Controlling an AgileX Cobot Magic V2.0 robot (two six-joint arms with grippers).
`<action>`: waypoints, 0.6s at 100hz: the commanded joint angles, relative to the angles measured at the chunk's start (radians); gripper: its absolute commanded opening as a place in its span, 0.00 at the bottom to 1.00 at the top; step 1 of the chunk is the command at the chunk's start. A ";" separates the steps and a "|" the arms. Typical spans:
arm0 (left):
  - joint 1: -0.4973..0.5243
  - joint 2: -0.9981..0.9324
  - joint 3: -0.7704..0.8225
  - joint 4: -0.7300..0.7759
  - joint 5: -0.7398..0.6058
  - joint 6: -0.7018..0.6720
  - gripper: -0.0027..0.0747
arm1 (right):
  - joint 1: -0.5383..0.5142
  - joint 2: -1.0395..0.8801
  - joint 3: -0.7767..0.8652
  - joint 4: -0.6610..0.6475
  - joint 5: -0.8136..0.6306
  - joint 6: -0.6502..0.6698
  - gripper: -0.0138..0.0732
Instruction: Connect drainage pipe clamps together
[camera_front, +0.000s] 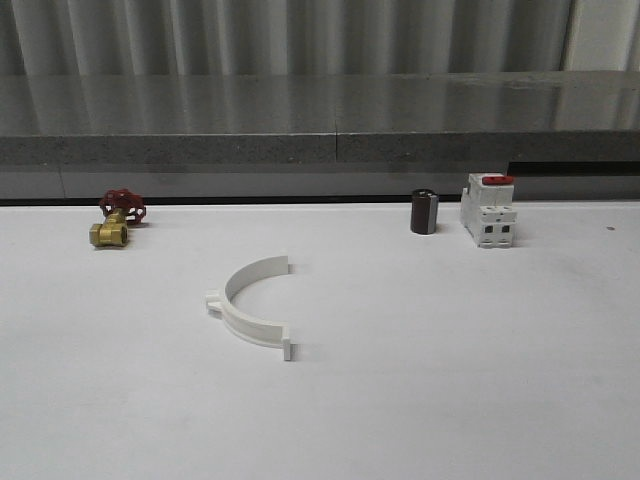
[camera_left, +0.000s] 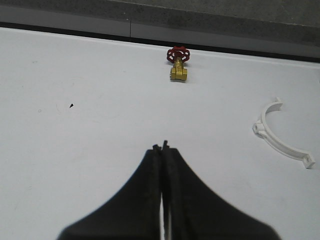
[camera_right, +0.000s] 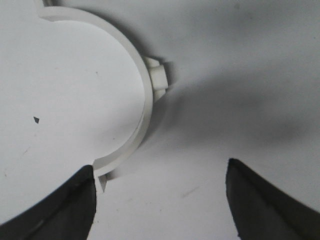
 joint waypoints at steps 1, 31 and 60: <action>0.000 0.011 -0.027 0.008 -0.075 -0.001 0.01 | -0.007 0.001 -0.054 0.018 -0.010 -0.041 0.78; 0.000 0.011 -0.027 0.008 -0.075 -0.001 0.01 | -0.007 0.145 -0.144 0.023 -0.028 -0.072 0.78; 0.000 0.011 -0.027 0.008 -0.075 -0.001 0.01 | -0.007 0.233 -0.184 0.023 -0.028 -0.074 0.76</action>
